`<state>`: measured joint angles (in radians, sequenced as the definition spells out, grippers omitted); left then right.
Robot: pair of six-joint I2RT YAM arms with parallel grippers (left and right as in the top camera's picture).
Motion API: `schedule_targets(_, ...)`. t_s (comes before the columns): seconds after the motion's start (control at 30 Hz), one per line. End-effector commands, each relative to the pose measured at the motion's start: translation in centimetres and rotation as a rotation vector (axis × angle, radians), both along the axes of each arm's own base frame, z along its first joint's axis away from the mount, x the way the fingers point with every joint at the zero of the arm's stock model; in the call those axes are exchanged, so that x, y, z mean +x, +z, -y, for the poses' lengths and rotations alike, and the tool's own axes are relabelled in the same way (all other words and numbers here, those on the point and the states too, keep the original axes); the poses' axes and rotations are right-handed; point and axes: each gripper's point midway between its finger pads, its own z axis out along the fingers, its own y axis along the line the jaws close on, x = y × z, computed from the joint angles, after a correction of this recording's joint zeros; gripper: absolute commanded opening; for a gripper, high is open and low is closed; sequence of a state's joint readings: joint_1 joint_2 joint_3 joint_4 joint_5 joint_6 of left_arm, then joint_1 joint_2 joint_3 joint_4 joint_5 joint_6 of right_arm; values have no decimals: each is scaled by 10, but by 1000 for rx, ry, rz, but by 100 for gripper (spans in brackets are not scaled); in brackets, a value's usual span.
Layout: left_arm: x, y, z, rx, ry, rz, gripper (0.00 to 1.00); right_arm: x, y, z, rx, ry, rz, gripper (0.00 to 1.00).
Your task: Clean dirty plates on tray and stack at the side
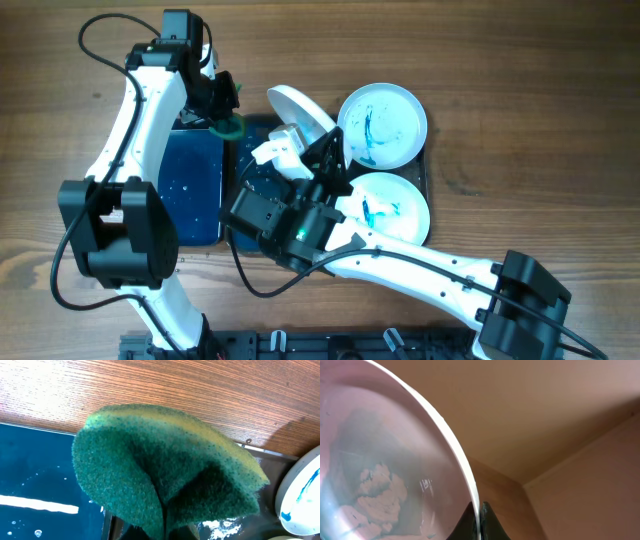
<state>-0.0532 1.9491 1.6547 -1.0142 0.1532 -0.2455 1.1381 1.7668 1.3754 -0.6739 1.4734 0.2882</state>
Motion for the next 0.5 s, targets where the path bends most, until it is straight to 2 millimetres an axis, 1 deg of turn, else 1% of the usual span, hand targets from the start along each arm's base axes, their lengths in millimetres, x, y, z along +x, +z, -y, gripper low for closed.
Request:
schedule_targets(0.0, 5, 15, -4, 12, 16, 43, 4, -4, 22, 7, 7, -19, 49, 4)
schedule_targets(0.07, 5, 15, -4, 12, 16, 43, 4, -4, 21, 6, 13, -16, 46, 4)
schedule_targets(0.1, 5, 15, -4, 12, 16, 43, 4, -1, 12, 1, 33, 15, -5, 4)
schedule_targets(0.13, 5, 15, -4, 12, 16, 43, 4, 1, 1, -3, 55, 47, -65, 4)
schedule_targets(0.2, 4, 15, -4, 12, 15, 41, 4, 5, -29, -12, 108, 120, -235, 4)
schedule_targets(0.3, 3, 15, -4, 13, 15, 35, 4, 11, -71, -11, 210, 177, -480, 4)
schedule_targets(0.37, 3, 15, -4, 12, 16, 35, 4, 9, -96, -19, 356, 250, -681, 4)
schedule_targets(0.4, 3, 15, -4, 12, 16, 33, 4, 5, -104, -26, 470, 306, -799, 4)
schedule_targets(0.43, 2, 14, -4, 12, 16, 29, 4, 2, -104, -29, 606, 363, -909, 4)
schedule_targets(0.47, 1, 14, -4, 12, 16, 28, 4, 4, -99, -26, 723, 400, -978, 4)
